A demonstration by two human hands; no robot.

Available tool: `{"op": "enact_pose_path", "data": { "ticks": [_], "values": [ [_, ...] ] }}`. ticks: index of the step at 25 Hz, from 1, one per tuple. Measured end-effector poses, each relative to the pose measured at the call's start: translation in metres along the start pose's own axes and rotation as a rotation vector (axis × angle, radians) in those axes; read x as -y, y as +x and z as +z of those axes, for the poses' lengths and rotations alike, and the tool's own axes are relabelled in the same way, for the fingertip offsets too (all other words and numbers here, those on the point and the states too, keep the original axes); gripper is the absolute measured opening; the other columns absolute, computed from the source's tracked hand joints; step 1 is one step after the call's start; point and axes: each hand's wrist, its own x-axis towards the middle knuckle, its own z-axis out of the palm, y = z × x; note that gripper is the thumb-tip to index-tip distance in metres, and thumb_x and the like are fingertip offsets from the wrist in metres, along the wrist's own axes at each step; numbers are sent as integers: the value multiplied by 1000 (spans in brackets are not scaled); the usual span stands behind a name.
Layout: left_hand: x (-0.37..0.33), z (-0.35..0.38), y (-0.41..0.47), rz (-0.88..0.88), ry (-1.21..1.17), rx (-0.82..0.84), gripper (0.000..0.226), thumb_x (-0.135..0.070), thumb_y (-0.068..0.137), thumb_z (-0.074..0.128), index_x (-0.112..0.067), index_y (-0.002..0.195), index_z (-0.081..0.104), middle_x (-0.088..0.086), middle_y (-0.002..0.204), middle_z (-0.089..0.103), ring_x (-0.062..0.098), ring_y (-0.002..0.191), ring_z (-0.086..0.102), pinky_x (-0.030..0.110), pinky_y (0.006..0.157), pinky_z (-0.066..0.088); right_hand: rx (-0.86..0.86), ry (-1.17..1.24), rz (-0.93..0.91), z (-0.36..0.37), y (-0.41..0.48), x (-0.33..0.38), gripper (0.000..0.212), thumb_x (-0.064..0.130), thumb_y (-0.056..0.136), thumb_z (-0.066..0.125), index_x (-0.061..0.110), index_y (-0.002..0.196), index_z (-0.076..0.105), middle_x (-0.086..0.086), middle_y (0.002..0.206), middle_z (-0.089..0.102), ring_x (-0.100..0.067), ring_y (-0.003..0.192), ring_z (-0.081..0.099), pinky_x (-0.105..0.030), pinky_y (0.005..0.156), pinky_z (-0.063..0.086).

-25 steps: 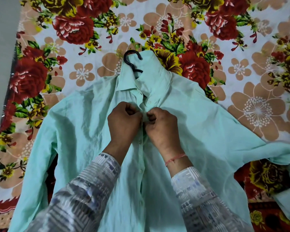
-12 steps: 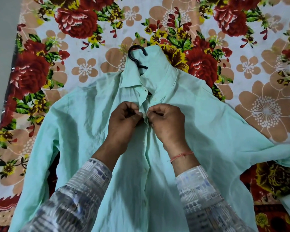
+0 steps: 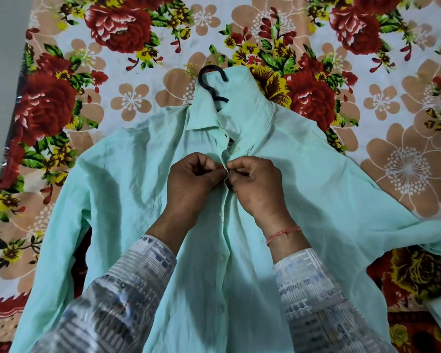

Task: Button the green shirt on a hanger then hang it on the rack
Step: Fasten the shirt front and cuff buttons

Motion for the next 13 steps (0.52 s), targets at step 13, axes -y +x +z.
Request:
{"op": "enact_pose_path", "data": {
  "ticks": [13],
  "values": [
    [3, 2, 1, 1, 16, 22, 25, 9, 84, 84, -8, 75, 69, 12, 93, 83, 19, 96, 80, 34, 88, 64, -47, 287, 122, 8, 4, -7, 23, 11, 88, 71, 28, 92, 57, 4, 82, 77, -11, 73, 69, -40, 78, 59]
  ]
}}
